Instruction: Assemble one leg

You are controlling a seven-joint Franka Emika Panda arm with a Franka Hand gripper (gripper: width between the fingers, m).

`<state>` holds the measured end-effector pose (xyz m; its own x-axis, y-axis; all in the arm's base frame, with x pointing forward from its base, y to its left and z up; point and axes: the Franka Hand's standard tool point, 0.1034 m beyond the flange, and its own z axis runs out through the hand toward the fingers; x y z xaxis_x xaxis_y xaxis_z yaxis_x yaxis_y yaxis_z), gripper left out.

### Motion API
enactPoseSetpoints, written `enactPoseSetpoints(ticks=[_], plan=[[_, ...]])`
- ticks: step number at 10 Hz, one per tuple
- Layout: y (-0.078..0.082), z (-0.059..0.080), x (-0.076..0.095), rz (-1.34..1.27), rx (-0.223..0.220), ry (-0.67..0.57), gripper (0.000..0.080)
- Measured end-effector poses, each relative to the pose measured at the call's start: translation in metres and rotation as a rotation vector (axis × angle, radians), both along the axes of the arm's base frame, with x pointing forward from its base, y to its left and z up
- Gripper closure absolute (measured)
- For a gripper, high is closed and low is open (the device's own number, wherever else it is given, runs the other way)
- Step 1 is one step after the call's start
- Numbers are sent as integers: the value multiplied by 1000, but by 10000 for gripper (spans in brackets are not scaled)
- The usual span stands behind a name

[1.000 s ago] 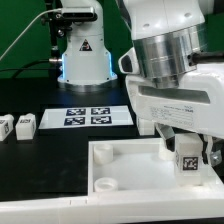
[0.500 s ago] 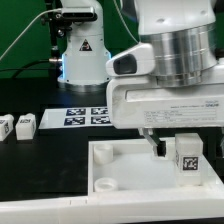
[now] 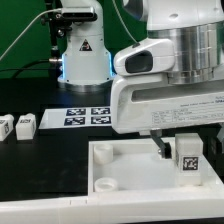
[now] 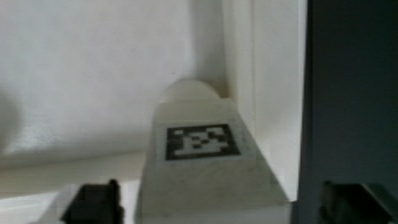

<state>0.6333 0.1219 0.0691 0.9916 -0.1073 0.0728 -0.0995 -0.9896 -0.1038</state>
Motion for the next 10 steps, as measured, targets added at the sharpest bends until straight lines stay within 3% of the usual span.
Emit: enactPoseSetpoints(ticks=[1,2,5,10], plan=[[0,0,-1,-125,15,14,397],[-1,-1,-1,-234,24,25,500],[-4,0,2,-603,50,66,500],[-4,-2,0,-1289,160,184,500]])
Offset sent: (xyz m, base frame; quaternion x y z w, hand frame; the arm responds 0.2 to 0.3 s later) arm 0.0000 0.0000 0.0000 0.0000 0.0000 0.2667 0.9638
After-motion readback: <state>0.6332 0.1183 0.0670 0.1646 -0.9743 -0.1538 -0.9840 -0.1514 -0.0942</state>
